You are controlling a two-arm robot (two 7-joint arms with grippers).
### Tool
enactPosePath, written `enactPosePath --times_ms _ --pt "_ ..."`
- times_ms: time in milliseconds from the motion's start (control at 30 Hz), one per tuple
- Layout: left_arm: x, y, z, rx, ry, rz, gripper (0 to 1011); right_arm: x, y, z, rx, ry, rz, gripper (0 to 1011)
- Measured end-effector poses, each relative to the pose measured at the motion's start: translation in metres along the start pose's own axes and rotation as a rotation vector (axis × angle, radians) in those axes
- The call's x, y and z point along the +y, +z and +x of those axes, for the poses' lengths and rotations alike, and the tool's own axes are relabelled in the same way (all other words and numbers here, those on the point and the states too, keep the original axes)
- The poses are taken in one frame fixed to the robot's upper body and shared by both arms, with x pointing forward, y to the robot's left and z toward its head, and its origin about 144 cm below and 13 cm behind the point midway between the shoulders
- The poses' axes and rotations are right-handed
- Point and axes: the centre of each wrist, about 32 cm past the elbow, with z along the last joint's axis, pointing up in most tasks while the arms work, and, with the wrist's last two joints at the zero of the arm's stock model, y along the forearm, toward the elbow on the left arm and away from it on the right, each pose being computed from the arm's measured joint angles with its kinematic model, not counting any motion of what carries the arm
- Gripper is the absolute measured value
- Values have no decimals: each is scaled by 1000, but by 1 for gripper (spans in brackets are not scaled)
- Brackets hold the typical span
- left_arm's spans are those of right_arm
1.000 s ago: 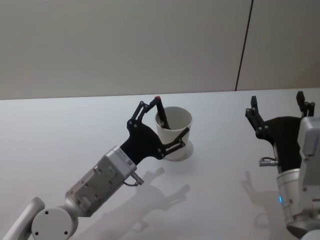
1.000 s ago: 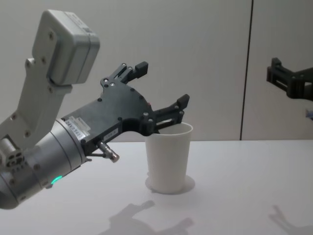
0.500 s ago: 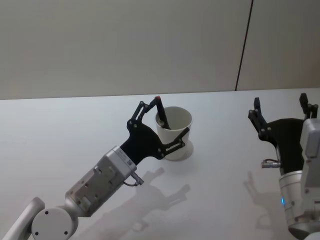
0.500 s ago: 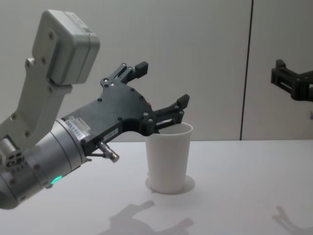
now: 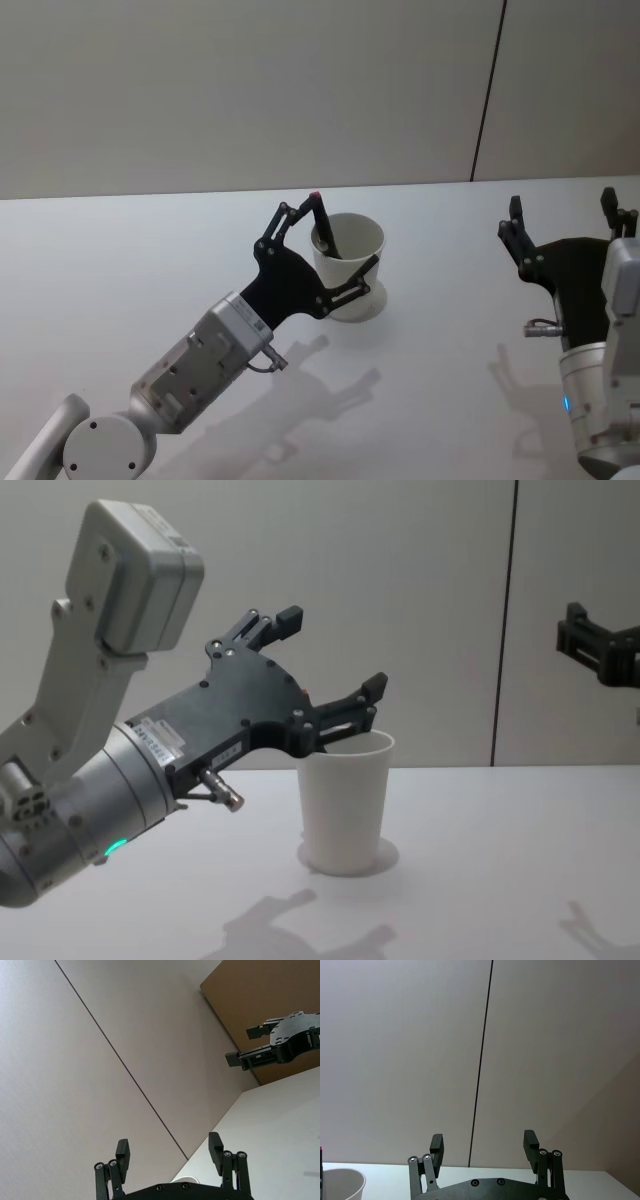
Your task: Place the pen into the pen holder.
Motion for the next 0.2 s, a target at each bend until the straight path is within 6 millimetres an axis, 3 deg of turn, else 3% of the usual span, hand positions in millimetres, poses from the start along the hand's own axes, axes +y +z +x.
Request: enactPosePath --times_ms 200 --pt "0 0 0 0 0 0 1004 0 0 0 0 -1 0 1001"
